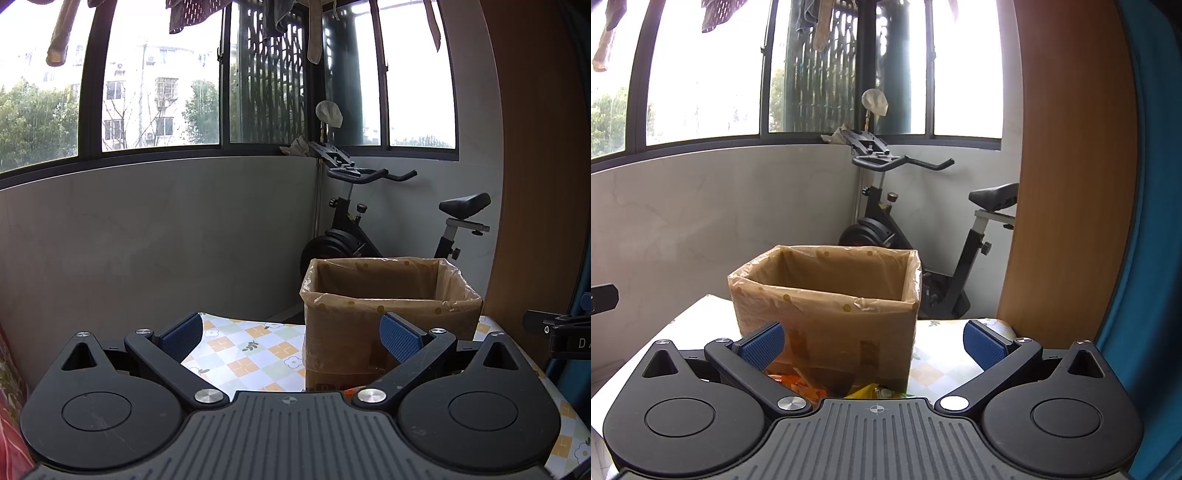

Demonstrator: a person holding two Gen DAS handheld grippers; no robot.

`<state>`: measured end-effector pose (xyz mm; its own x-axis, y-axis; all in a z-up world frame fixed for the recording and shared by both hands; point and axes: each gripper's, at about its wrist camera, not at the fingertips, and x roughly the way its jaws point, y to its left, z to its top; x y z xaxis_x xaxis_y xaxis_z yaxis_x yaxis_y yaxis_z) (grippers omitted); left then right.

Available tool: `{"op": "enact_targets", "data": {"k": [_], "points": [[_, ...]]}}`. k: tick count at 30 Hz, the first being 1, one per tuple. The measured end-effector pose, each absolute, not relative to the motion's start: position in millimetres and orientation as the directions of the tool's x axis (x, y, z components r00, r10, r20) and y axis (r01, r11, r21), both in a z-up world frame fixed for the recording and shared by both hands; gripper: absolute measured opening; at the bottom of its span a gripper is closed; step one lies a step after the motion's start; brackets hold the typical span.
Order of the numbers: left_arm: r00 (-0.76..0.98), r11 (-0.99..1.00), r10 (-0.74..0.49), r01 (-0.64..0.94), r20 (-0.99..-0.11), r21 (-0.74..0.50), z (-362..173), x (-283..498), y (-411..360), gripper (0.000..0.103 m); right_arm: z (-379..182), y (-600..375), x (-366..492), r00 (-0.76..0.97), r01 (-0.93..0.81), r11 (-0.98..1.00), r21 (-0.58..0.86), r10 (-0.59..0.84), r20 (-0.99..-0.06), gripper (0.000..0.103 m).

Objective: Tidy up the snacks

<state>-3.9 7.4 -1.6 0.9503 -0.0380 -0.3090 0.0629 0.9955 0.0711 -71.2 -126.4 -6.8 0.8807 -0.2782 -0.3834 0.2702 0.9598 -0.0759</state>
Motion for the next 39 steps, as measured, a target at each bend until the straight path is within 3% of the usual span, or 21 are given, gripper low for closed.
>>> {"op": "enact_targets", "data": {"k": [26, 35, 39], "points": [[0.949, 0.997, -0.014, 0.036, -0.315, 0.065, -8, -2, 6, 0.103, -12, -130, -71, 0.881, 0.272, 0.961, -0.055, -0.272, -0.387, 0.103], [0.945, 0.999, 0.022, -0.005, -0.328, 0.054, -24, 22, 22, 0.103, -27, -150, -63, 0.917, 0.286, 0.958, 0.002, -0.274, -0.289, 0.103], [0.951, 1.0, 0.022, -0.025, -0.307, -0.008, -37, 38, 37, 0.103, -41, -160, -51, 0.923, 0.266, 0.964, 0.009, -0.252, -0.29, 0.103]]}}
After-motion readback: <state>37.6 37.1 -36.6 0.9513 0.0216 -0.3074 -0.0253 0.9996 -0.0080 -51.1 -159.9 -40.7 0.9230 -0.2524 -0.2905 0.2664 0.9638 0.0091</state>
